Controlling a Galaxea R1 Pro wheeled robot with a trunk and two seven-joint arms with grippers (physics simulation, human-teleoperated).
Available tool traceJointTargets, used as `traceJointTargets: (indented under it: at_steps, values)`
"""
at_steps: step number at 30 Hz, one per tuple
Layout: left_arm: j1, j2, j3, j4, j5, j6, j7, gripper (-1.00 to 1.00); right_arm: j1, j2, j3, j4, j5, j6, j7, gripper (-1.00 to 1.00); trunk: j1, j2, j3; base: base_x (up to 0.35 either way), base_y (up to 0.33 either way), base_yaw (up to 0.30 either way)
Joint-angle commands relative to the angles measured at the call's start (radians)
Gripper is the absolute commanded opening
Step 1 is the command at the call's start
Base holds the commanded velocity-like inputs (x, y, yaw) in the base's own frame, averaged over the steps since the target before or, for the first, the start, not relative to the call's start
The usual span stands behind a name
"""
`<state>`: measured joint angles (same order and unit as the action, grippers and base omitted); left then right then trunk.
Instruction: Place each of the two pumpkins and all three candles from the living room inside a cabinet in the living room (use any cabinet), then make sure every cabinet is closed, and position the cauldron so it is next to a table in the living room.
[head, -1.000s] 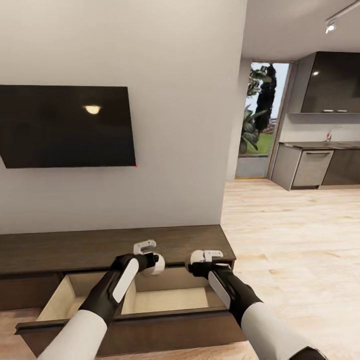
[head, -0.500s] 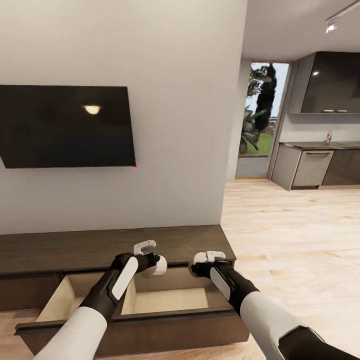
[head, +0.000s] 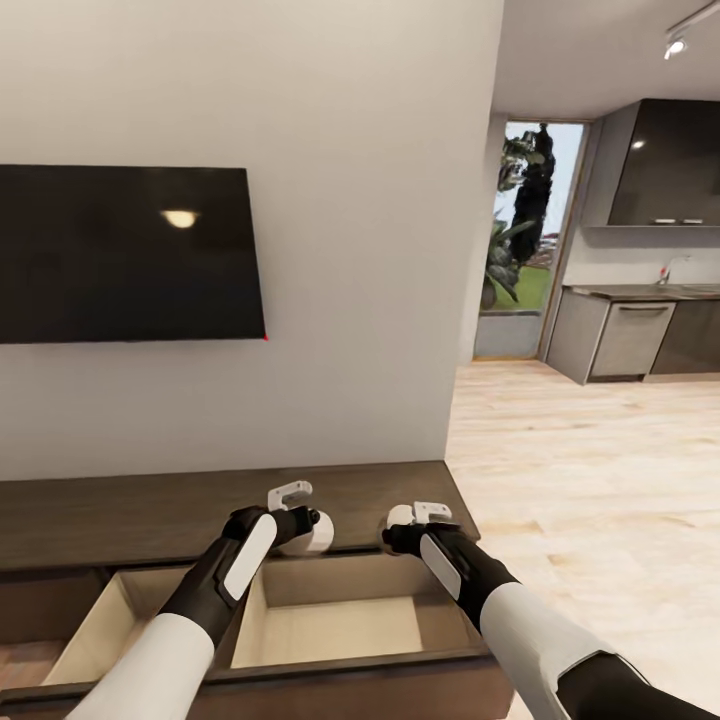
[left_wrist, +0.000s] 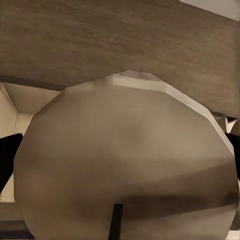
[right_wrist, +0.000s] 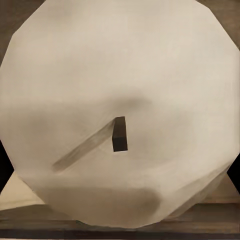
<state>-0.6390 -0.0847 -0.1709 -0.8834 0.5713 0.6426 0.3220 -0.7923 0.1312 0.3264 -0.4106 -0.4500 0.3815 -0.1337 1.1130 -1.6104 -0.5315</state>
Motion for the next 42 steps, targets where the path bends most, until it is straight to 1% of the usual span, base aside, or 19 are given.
traceJointTargets:
  at_steps: [1, 11, 16, 18, 20, 22, 24, 26, 33, 42]
  values:
    - [-0.001, 0.0, -0.002, -0.003, 0.011, 0.002, 0.009, -1.0, -0.001, -0.001, 0.008, -0.002, -0.01, 0.004, -0.009, -1.0, 0.0, -0.001, -0.001, 0.075, 0.0, 0.0]
    - [-0.001, -0.001, -0.002, -0.007, 0.009, 0.002, 0.009, -1.0, -0.001, -0.001, 0.009, -0.003, -0.01, 0.006, -0.009, -1.0, 0.0, -0.001, -0.001, 0.012, 0.0, 0.0]
    - [-0.001, 0.0, -0.001, -0.008, 0.012, 0.003, 0.011, -1.0, -0.001, 0.0, 0.011, -0.004, -0.01, 0.019, -0.009, -1.0, 0.019, -0.036, -0.017, 0.0, 0.0, 0.0]
    - [-0.001, 0.003, -0.001, -0.008, 0.016, 0.003, 0.01, -1.0, -0.002, 0.004, 0.012, -0.004, -0.01, 0.024, -0.009, -1.0, 0.027, -0.05, -0.023, 0.0, 0.0, 0.0]
    - [-0.001, 0.007, 0.0, -0.008, 0.018, 0.004, 0.011, -1.0, -0.003, 0.007, 0.013, -0.005, -0.01, 0.046, -0.008, -1.0, 0.035, -0.064, -0.029, 0.0, 0.0, 0.0]
    - [-0.001, 0.009, 0.002, -0.007, 0.019, 0.004, 0.032, -1.0, -0.004, 0.012, 0.014, -0.008, -0.01, 0.091, -0.007, -1.0, 0.042, -0.078, -0.036, 0.0, 0.0, 0.0]
    - [-0.001, 0.008, 0.002, -0.007, 0.022, 0.005, 0.076, -1.0, -0.004, 0.015, 0.014, -0.01, -0.01, 0.12, -0.007, -1.0, 0.05, -0.092, -0.042, 0.0, 0.0, 0.0]
    - [-0.001, 0.008, 0.003, -0.006, 0.023, 0.005, 0.103, -1.0, -0.004, 0.019, 0.014, -0.011, -0.01, 0.132, -0.007, -1.0, 0.058, -0.106, -0.048, 0.0, 0.0, 0.0]
    - [-0.001, 0.005, 0.004, -0.007, 0.025, 0.005, 0.118, -1.0, -0.005, 0.032, 0.014, -0.011, -0.01, 0.149, -0.007, -1.0, 0.085, -0.155, -0.07, 0.0, 0.0, 0.0]
    - [-0.001, 0.003, 0.004, -0.008, 0.025, 0.005, 0.118, -1.0, -0.005, 0.034, 0.014, -0.011, -0.01, 0.144, -0.006, -1.0, 0.119, -0.218, -0.098, 0.0, 0.0, 0.0]
